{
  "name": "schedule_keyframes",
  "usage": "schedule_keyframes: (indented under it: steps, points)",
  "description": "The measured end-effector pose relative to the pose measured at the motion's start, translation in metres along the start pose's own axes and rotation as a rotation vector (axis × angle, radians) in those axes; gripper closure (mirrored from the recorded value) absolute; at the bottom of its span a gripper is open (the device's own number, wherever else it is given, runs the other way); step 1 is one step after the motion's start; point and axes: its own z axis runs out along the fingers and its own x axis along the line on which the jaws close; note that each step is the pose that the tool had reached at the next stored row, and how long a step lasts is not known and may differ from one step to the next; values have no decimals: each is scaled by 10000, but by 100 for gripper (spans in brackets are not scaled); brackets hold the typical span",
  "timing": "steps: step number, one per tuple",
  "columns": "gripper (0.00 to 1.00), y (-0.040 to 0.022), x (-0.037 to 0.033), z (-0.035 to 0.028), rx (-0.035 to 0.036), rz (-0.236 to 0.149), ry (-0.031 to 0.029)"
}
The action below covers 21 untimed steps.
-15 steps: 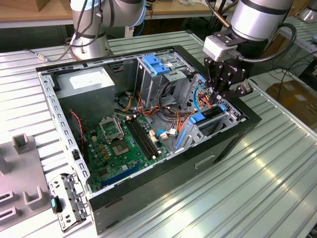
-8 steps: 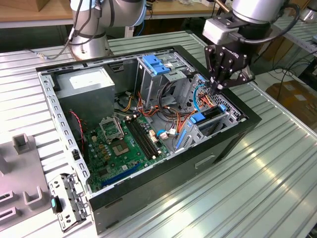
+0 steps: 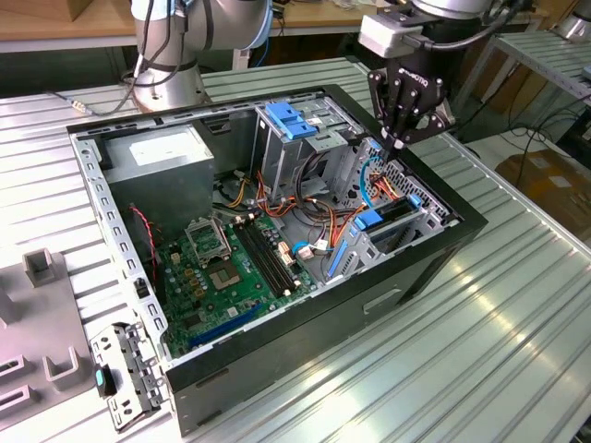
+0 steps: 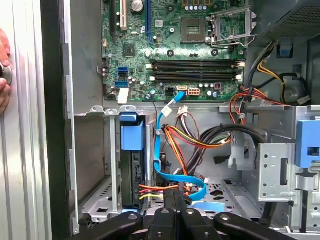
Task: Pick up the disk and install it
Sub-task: 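Insert the second disk wire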
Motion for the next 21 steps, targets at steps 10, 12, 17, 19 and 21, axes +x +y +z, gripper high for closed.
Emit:
schedule_keyframes:
  steps: [10, 12, 17, 19, 21]
  points:
    - [89, -26, -191, 11, -87, -32, 410]
    - [89, -25, -199, 56, -90, -39, 504]
    - [76, -28, -247, 18, -95, -71, 1110]
    - [76, -37, -271, 6, -141, -74, 1187]
    - [76, -48, -298, -3, -233, -58, 1253]
